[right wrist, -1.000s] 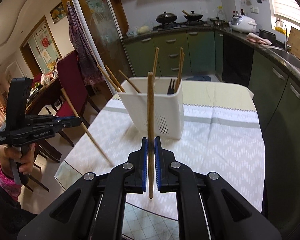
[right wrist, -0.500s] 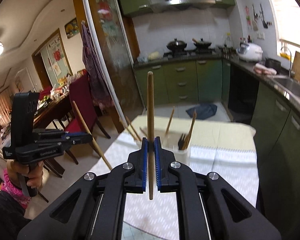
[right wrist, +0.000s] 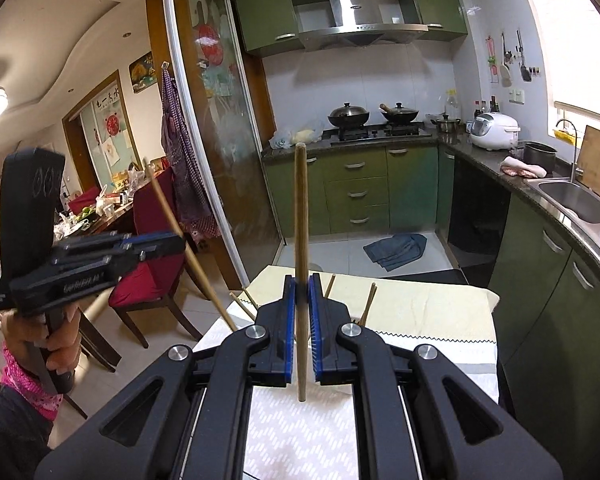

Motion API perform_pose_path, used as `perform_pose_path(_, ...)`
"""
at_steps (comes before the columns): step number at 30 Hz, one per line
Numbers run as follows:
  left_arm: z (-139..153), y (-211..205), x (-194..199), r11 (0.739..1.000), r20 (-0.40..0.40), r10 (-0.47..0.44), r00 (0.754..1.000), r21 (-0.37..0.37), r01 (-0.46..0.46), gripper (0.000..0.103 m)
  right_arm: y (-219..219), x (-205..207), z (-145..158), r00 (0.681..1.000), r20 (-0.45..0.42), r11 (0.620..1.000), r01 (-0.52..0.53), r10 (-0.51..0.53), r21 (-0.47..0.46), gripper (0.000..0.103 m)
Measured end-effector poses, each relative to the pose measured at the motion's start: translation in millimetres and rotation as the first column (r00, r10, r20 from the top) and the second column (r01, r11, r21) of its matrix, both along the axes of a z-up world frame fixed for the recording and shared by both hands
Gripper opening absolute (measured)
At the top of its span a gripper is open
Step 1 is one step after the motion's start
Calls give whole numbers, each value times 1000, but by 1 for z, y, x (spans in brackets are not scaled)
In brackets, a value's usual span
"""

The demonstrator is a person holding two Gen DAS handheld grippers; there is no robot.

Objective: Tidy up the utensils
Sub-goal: 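Lift both chopsticks upright and carry them over the utensil holder, then lower both chopsticks into the holder and open both tools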

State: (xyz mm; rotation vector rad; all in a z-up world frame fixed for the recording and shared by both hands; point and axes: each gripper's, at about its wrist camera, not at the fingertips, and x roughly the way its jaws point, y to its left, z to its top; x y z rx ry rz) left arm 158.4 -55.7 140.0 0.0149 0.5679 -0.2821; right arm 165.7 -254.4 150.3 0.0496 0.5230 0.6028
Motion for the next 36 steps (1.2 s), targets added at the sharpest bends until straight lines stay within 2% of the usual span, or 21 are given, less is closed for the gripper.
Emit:
perform_pose_path(11,9,-5,39,999,36,50,998,-1,-50,6,-15,-3,-4,1000,-10,1000,22,-22,4,8)
perform_pose_path(17,-10,-8,59,998,15,70,997,5,-70,6,-18,2,-6,999,-18,1000,29,-28,6,8)
perform_pose_path(22,-44,-10,78,997,-57,80,995,25,-79,6,-18,11,-7,999,-20,999,34,-34,20,8)
perform_pose_path(24,-57,-10,80,996,-86,82,993,30,-80,8,-18,16,-4,999,-11,999,39,-39,36,8)
perform_pose_path(27,-70,-6,82,996,-113,83,990,26,-80,18,-15,28,2,998,9,997,56,-56,51,8)
perform_pose_path(32,-66,-3,66,997,-81,81,993,12,-81,39,-5,60,7,994,33,991,101,-104,82,8)
perform_pose_path(36,-64,-3,47,998,-51,66,997,21,-65,42,8,91,-13,992,11,990,122,-123,77,8)
